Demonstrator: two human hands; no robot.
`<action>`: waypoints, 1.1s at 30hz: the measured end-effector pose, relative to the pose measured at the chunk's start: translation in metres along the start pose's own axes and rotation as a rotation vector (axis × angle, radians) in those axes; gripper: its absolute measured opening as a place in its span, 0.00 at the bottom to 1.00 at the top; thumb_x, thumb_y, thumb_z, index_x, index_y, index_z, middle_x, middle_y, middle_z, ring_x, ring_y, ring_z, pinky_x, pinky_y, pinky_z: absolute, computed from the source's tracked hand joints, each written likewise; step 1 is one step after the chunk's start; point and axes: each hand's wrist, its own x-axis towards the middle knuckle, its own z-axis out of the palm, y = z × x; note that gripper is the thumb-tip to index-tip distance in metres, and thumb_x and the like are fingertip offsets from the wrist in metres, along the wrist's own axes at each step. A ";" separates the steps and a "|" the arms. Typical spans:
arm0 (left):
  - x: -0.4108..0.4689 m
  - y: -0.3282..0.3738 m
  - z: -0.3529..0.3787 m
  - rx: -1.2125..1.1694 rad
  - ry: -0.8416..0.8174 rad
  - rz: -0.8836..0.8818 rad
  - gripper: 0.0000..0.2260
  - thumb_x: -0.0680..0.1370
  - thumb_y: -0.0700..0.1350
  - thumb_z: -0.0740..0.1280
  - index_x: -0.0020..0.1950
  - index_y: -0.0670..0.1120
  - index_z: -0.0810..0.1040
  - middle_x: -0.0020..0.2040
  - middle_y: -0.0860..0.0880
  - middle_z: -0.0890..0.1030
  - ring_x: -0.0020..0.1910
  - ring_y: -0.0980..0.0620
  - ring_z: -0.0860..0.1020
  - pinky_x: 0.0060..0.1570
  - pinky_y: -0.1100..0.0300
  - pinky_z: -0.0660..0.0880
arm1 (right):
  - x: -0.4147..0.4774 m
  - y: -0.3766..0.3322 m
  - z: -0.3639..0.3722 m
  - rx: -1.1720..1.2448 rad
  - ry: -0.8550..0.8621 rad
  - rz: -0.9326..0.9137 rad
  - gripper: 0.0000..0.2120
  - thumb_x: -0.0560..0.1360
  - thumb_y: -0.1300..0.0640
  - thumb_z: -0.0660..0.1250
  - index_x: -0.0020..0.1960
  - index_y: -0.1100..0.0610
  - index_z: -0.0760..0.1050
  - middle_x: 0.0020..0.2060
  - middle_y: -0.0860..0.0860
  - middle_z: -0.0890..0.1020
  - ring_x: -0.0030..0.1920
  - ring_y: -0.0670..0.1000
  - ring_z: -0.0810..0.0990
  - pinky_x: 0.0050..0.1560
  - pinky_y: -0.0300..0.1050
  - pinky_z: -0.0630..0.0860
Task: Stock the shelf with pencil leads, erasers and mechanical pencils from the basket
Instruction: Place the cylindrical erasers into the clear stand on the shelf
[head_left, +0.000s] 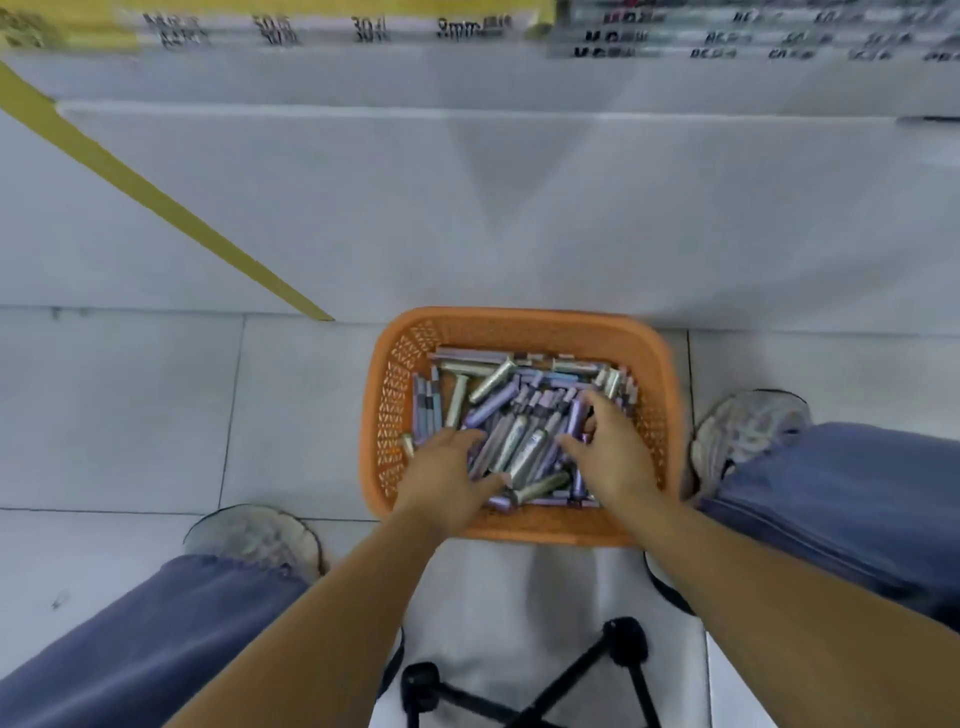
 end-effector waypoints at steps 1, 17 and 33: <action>0.005 0.004 0.004 0.009 0.011 0.000 0.29 0.74 0.59 0.72 0.72 0.51 0.70 0.64 0.48 0.74 0.63 0.47 0.73 0.64 0.54 0.71 | 0.002 0.001 0.003 -0.013 0.016 0.002 0.34 0.76 0.51 0.69 0.77 0.50 0.57 0.62 0.53 0.76 0.58 0.57 0.77 0.55 0.53 0.76; 0.028 0.020 0.017 -0.169 0.025 -0.107 0.06 0.78 0.42 0.65 0.51 0.48 0.68 0.45 0.44 0.80 0.37 0.52 0.81 0.37 0.61 0.77 | 0.027 -0.022 -0.006 0.300 -0.123 -0.112 0.20 0.79 0.60 0.63 0.63 0.38 0.68 0.44 0.48 0.71 0.28 0.45 0.70 0.30 0.37 0.67; 0.029 -0.010 -0.026 -0.710 0.260 -0.352 0.10 0.76 0.42 0.69 0.55 0.52 0.75 0.42 0.55 0.80 0.41 0.56 0.78 0.36 0.62 0.71 | 0.056 -0.061 0.020 -0.590 -0.066 -0.419 0.23 0.75 0.43 0.68 0.66 0.50 0.68 0.58 0.52 0.72 0.60 0.55 0.70 0.51 0.48 0.69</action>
